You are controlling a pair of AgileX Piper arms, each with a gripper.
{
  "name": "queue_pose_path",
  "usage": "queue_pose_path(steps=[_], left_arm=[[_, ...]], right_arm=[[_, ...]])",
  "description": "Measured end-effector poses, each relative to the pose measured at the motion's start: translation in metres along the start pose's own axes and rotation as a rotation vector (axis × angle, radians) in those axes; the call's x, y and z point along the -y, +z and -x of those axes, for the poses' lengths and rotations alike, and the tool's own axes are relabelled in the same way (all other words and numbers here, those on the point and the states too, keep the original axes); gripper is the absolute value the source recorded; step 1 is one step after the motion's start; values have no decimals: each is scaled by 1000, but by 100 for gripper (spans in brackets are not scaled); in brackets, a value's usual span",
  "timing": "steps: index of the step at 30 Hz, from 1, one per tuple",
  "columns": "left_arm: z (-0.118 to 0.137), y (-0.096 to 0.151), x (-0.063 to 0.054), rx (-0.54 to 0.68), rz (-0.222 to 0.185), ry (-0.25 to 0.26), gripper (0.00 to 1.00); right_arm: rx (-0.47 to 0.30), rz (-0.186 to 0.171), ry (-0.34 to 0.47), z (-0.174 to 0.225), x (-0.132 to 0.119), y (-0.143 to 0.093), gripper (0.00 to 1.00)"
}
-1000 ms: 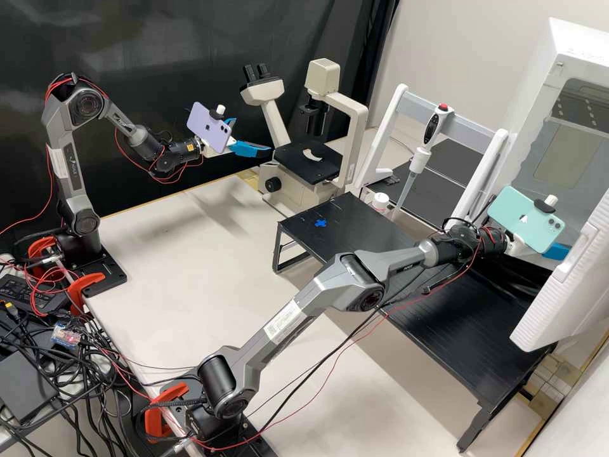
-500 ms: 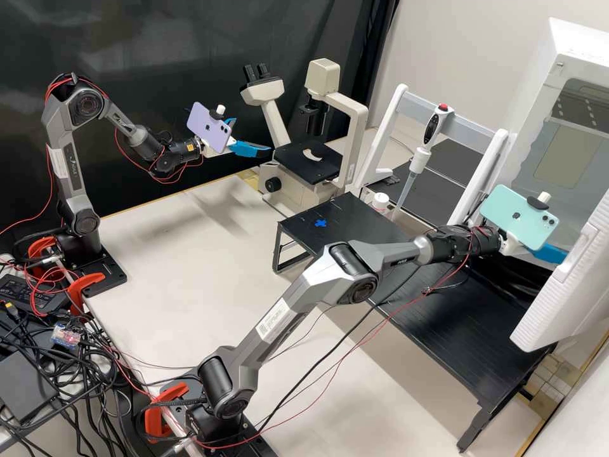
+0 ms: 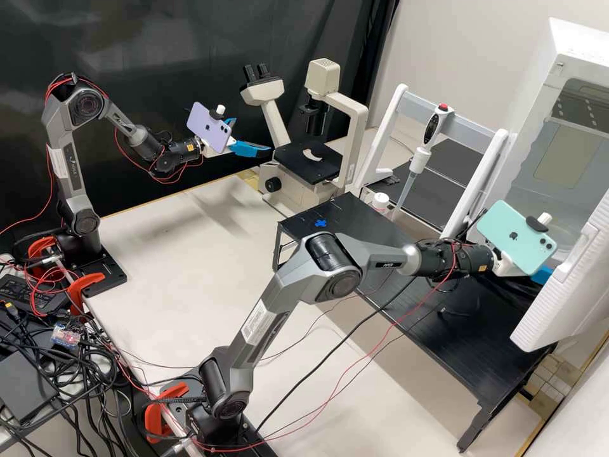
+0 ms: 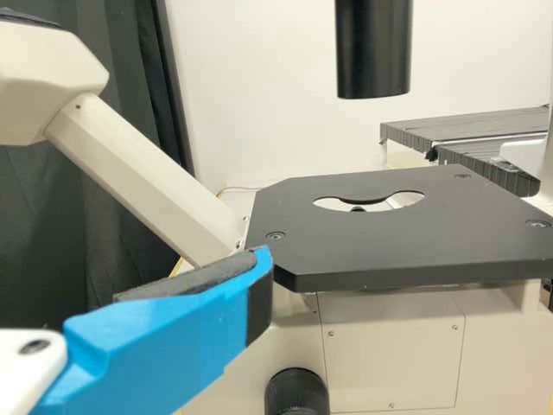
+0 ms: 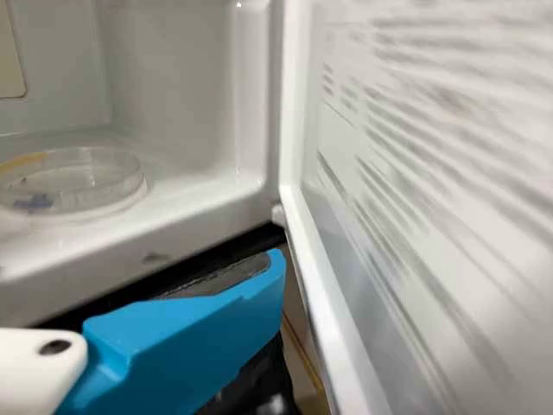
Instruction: Move the petri dish to the incubator
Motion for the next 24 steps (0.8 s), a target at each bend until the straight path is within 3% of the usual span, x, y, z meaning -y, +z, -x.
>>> queue_pose_path(steps=[5,12,18,24], left_arm=[[0,0,0,0,0,0,100],[0,0,0,0,0,0,100],[0,0,0,0,0,0,100],[0,0,0,0,0,0,100]], right_arm=[[-102,-10,33,48,-4,18,100],[-301,-77,79,136,-10,29,100],[-456,-74,96,200,-1,31,100],[-526,-56,76,242,11,32,100]])
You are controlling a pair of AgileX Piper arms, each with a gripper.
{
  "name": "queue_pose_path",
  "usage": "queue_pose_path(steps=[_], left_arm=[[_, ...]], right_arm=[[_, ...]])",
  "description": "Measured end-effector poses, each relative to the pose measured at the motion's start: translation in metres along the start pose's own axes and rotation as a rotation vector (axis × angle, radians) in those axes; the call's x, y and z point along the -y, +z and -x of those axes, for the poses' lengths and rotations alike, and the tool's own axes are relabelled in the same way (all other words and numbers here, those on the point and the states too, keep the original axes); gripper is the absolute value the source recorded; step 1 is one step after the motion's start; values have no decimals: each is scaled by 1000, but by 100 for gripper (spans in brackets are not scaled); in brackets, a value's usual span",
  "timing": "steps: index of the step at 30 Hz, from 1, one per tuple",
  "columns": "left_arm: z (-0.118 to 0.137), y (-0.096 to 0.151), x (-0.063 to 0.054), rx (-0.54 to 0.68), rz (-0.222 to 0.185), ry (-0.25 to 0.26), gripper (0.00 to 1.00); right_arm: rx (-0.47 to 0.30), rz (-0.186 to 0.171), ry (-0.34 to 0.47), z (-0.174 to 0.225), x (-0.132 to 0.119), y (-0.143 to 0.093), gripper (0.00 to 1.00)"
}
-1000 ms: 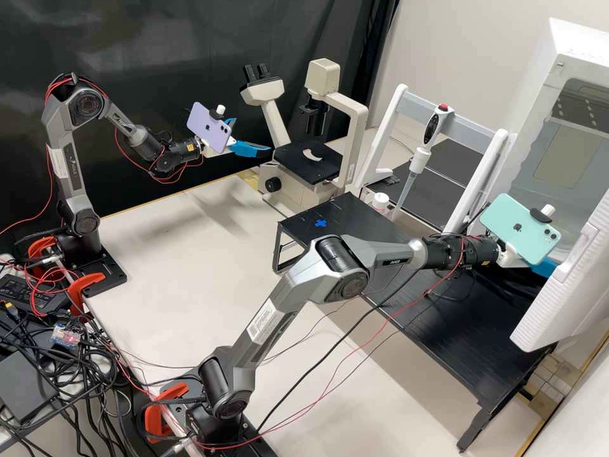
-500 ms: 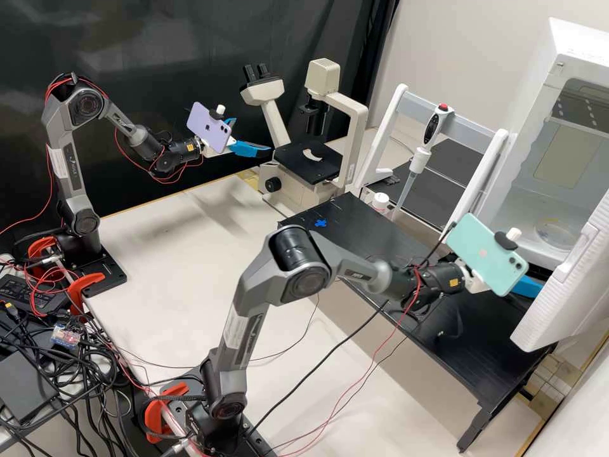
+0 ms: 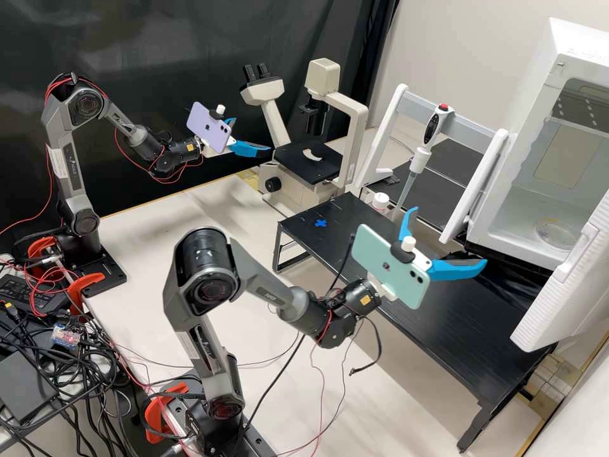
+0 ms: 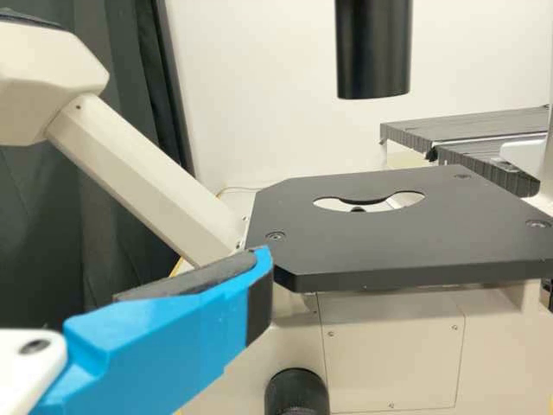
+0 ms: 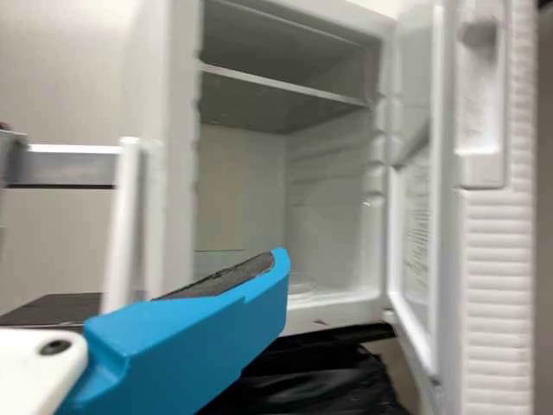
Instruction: Move the petri dish to the incubator
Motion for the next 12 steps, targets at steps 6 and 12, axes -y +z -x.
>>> queue_pose_path(steps=[6,12], left_arm=[[0,0,0,0,0,0,100],[0,0,0,0,0,0,100]], right_arm=[[-9,-63,-55,31,23,-15,100],[-24,-106,-131,54,42,-23,100]])
